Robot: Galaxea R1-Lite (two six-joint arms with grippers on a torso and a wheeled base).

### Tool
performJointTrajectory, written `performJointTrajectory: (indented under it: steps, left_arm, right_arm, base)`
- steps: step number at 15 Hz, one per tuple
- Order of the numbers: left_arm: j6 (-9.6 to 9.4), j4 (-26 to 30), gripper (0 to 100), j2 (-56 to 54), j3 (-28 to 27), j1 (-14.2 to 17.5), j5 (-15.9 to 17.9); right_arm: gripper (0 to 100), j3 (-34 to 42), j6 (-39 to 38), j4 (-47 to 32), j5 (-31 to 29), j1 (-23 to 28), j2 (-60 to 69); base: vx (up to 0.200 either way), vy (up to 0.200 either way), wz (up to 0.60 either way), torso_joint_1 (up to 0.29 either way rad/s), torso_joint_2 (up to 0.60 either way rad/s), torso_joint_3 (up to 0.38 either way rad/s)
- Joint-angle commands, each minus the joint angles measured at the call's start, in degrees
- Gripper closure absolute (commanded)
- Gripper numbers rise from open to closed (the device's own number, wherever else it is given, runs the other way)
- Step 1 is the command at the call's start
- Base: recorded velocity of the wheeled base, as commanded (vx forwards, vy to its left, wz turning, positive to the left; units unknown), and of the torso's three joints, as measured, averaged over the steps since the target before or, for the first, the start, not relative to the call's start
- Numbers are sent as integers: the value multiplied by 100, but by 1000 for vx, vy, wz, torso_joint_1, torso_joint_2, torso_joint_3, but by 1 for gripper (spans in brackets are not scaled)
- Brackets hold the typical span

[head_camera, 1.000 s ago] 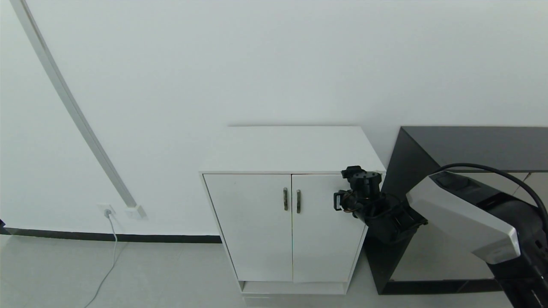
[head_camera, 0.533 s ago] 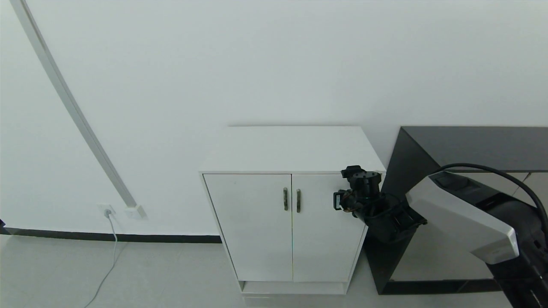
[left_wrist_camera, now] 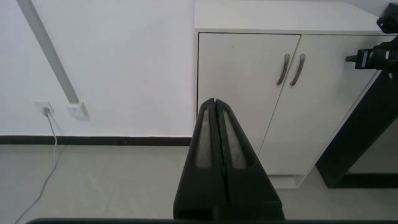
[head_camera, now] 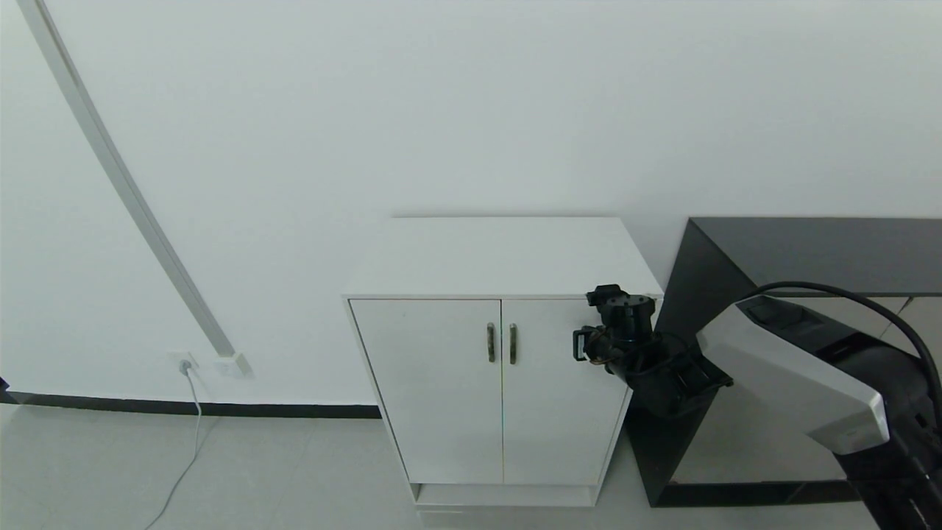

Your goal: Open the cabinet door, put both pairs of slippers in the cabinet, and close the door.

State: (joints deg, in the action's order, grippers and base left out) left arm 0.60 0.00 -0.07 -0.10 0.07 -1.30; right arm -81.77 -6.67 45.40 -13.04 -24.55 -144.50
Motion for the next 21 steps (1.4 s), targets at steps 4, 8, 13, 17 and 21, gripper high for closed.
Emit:
performJointTrajectory:
  steps: [4,8,13,17,21]
  left_arm:
    - [2,0,100,7,1,1,-1]
    - [2,0,100,7,1,1,-1]
    - [2,0,100,7,1,1,-1]
    - [2,0,100,7,1,1,-1]
    - [2,0,100,7,1,1,-1]
  right_arm:
    - [100,425,-1,39,4,-58,255]
    - [100,988,-10,382,-5,-138,563]
    - [100,2271,-45,611,-23,-392,1784]
    - [100,3431,-28,593,-58,-357,3208]
    - [100,5022,16,575,-497,-102,4992]
  base:
    - [0,0,0,0,0,0]
    - [0,0,0,0,0,0]
    - [0,0,0,0,0,0]
    - [0,0,0,0,0,0]
    - [0,0,0,0,0,0]
